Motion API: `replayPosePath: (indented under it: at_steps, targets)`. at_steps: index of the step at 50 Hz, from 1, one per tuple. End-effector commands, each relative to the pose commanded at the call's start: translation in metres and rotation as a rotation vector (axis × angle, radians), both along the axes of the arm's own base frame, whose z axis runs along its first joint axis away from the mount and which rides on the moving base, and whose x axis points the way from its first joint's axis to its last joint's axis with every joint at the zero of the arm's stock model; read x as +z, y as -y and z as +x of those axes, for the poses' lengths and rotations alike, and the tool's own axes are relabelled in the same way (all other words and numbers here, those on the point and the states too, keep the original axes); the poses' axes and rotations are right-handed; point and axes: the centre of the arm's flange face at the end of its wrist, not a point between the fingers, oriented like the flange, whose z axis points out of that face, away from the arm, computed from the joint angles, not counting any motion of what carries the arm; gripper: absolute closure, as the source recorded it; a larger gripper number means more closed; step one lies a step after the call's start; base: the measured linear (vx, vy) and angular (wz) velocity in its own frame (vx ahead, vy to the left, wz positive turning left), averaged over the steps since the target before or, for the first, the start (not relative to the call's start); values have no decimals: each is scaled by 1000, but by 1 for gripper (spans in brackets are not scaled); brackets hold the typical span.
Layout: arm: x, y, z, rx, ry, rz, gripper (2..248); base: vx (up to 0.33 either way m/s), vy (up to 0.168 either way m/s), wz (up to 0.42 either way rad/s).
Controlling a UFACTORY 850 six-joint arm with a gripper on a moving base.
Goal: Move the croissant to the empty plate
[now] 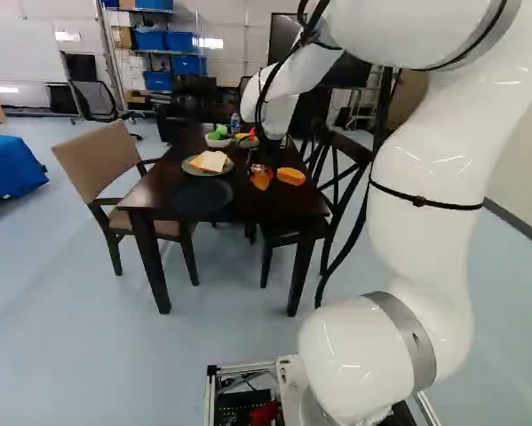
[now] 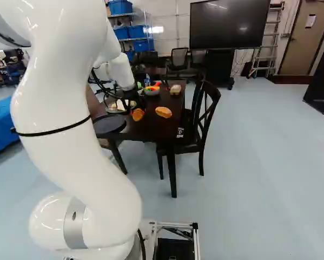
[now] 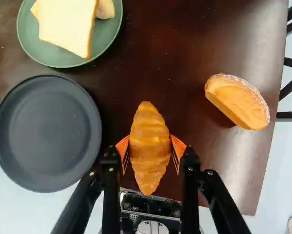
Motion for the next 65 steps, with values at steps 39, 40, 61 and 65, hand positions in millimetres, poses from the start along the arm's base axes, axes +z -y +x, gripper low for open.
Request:
replayPosePath:
  at_steps: [39, 40, 61, 65]
  targets:
    - [20, -73, 13, 85, -7, 41, 122, 0, 0, 0]
    - [20, -75, 14, 88, -7, 41, 122, 0, 0, 0]
    - [19, -112, 26, 172, 13, 10, 122, 0, 0, 0]
    - [19, -120, 29, 183, 16, 11, 122, 0, 0, 0]
